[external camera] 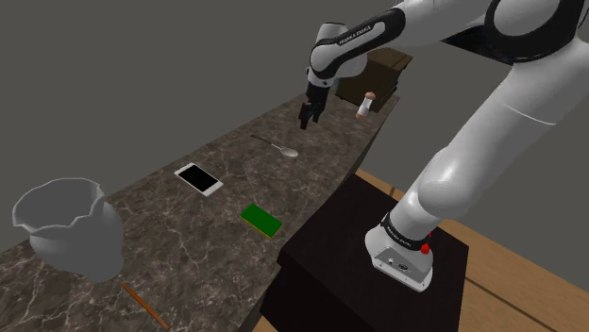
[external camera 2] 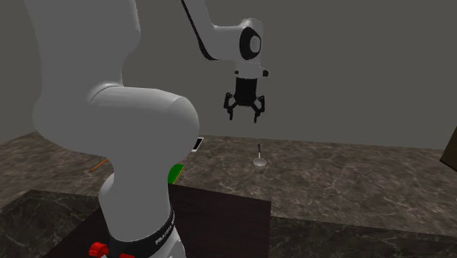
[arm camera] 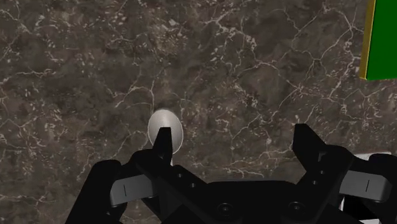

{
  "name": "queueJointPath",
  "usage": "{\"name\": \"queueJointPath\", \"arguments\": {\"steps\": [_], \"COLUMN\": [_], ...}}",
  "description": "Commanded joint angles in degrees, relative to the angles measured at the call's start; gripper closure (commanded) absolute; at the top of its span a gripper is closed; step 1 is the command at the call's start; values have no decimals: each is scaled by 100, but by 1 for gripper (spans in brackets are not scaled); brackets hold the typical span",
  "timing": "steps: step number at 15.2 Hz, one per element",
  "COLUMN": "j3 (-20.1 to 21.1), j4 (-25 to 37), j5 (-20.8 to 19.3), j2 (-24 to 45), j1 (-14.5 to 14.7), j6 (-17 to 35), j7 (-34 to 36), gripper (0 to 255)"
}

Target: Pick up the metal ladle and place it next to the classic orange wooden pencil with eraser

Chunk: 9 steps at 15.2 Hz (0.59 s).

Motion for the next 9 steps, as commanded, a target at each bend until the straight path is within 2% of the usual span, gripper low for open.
{"name": "queueJointPath", "arguments": {"steps": [1, 9], "j3": [-31, 128], "j4": [252, 1568], "j5": [203, 988], "j2": [509, 2385], "j1": [-14, -306], "j6": [252, 751], "j7": [-218, -982], "gripper": [0, 0]}}
